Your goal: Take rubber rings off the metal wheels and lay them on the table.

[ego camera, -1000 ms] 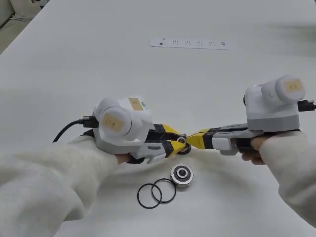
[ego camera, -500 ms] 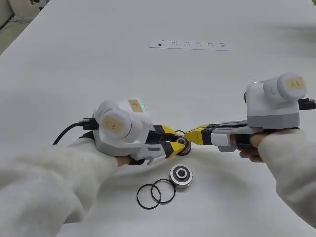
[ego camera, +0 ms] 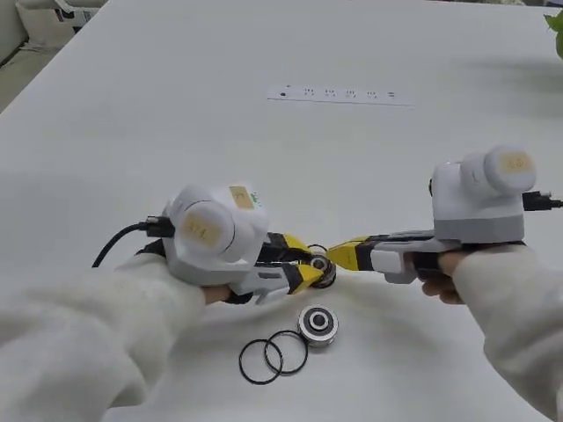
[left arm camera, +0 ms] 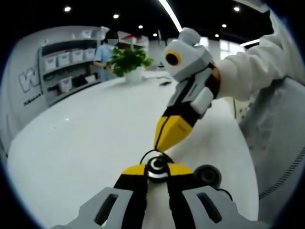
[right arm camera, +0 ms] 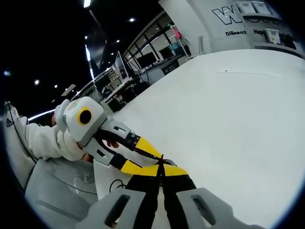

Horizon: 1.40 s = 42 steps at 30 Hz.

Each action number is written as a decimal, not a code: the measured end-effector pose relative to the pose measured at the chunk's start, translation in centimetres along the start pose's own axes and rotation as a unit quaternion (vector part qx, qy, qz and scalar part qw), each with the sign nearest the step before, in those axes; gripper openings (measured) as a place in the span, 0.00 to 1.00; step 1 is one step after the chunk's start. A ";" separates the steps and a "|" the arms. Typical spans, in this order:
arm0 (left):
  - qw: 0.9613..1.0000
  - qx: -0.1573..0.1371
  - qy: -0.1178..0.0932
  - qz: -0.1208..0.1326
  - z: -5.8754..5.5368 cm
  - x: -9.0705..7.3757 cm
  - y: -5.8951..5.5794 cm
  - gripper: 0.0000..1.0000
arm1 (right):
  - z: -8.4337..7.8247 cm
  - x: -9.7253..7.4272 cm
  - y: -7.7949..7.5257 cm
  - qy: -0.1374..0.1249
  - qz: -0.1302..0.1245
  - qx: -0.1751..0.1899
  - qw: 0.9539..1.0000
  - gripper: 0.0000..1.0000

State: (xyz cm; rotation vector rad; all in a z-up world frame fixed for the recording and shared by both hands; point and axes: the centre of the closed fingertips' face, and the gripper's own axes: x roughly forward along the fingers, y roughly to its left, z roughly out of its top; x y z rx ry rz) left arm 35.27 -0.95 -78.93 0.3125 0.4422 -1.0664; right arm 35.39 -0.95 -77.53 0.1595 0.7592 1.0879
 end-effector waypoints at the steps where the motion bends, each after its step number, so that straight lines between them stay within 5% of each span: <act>1: 1.000 0.000 -0.001 0.001 0.1 -0.2 0.1 0.16 | 0.0 0.0 0.1 0.000 0.000 0.000 1.000 0.00; 11: 1.000 -0.009 -0.007 0.021 1.2 -1.9 0.8 0.26 | 1.1 -0.9 0.7 -0.016 -0.008 -0.003 1.000 0.00; 17: 1.000 -0.009 -0.016 0.011 2.1 -2.9 0.4 0.33 | 2.0 -1.6 1.1 -0.032 -0.007 -0.004 0.999 0.00; 23: 0.999 -0.017 -0.038 0.019 3.4 -4.3 0.7 0.38 | 2.7 -1.9 0.9 -0.042 -0.017 -0.010 0.999 0.00; 32: 0.997 -0.016 -0.058 0.055 4.6 -7.3 1.6 0.54 | 4.3 -2.5 1.8 -0.062 -0.009 -0.019 0.998 0.00; 42: 0.995 -0.015 -0.075 0.064 5.4 -10.3 0.7 0.63 | 5.3 -2.9 4.1 -0.076 0.017 -0.025 0.997 0.00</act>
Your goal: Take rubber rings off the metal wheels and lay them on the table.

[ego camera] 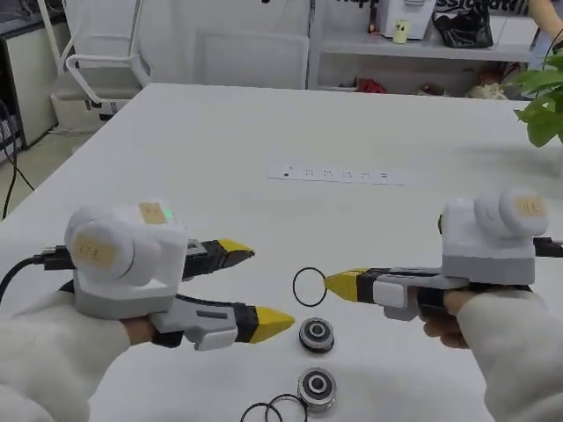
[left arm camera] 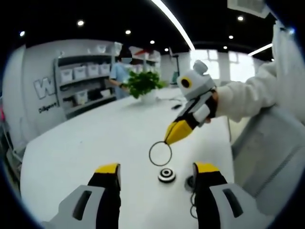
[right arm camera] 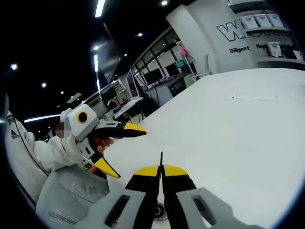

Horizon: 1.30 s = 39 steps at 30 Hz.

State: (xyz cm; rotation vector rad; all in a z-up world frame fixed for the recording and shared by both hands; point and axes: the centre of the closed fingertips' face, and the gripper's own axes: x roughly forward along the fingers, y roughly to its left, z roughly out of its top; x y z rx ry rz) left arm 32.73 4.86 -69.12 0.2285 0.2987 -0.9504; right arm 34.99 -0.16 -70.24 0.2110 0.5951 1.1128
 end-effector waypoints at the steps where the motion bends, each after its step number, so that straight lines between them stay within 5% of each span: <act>1: 1.000 -0.003 -0.006 0.001 0.2 -0.5 -0.2 0.65 | 0.0 0.0 0.3 0.000 0.004 -0.002 1.000 0.00; 13: 1.000 0.001 0.009 -0.008 -1.5 -3.5 -3.0 0.76 | -0.2 0.4 2.8 0.009 0.031 -0.015 0.999 0.00; 28: 0.999 -0.014 0.029 0.011 -3.8 -5.9 -2.9 0.87 | -2.1 1.7 5.4 0.043 0.063 -0.021 0.997 0.00; 39: 0.998 -0.016 0.060 -0.011 -5.6 -5.4 -3.8 0.89 | -4.1 2.5 5.8 0.074 0.083 -0.004 0.994 0.00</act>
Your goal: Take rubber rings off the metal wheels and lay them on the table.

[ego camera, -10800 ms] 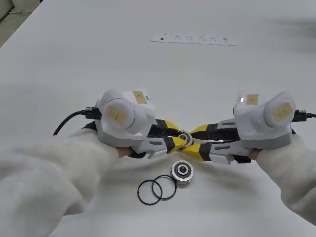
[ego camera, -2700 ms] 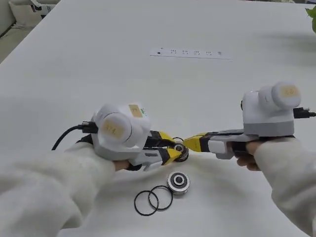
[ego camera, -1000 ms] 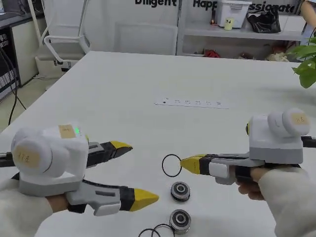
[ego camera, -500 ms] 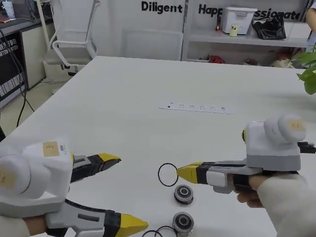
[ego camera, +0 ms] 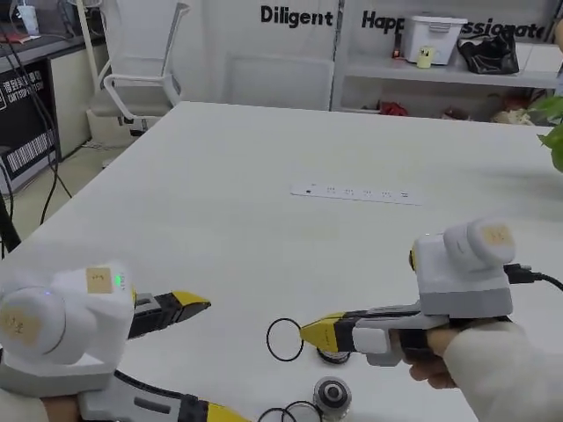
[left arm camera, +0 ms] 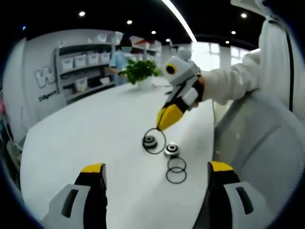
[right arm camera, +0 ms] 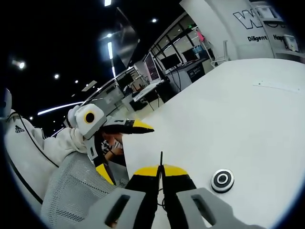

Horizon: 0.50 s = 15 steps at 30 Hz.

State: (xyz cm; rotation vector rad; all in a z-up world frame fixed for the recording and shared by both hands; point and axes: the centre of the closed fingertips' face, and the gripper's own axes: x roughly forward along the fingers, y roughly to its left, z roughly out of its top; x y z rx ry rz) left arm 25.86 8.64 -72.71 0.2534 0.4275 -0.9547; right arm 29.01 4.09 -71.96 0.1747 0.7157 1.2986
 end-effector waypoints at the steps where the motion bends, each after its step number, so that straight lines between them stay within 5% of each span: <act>1: 1.000 0.001 0.004 -0.001 -0.2 0.0 -0.1 0.88 | -0.1 0.1 0.0 0.002 0.001 0.001 1.000 0.00; 15: 0.999 -0.004 0.032 -0.001 -1.6 0.2 0.0 0.88 | -2.3 1.5 0.7 0.043 0.019 0.007 0.999 0.00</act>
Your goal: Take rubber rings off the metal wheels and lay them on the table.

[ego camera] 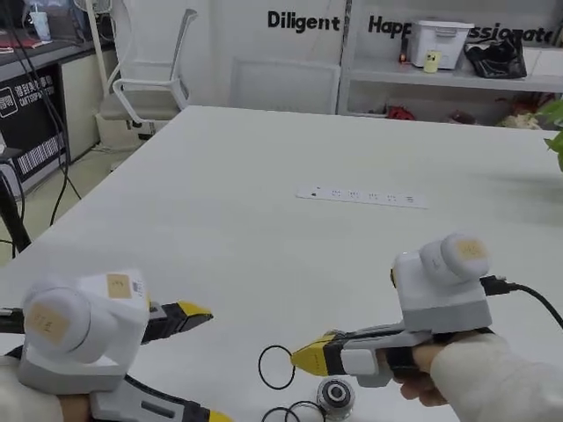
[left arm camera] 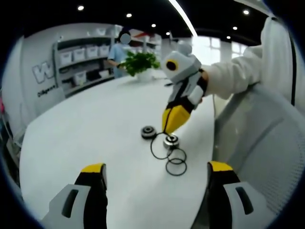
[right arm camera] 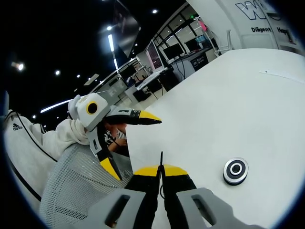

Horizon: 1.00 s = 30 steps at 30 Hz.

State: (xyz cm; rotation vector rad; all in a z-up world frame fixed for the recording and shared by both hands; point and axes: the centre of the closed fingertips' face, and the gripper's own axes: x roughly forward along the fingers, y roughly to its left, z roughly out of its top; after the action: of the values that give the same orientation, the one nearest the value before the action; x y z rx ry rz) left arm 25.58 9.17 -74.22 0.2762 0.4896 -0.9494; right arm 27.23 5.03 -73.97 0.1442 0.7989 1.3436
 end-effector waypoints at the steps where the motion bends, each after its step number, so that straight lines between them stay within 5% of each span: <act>1: 1.000 0.000 0.001 -0.001 0.0 0.0 0.0 0.88 | -0.2 0.1 0.0 0.003 0.001 0.000 1.000 0.00; 22: 1.000 -0.003 0.012 -0.012 -0.6 0.2 -0.4 0.87 | -4.2 2.5 0.8 0.075 0.011 -0.008 0.997 0.00; 30: 1.000 -0.001 0.016 -0.016 -0.7 0.3 -0.6 0.87 | -4.6 2.6 0.6 0.083 0.004 -0.011 0.997 0.00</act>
State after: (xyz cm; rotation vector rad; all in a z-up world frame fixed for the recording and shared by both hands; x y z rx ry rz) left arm 25.01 8.93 -75.00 0.2819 0.5249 -0.9766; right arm 24.07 5.94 -78.18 0.0189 0.9228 1.3851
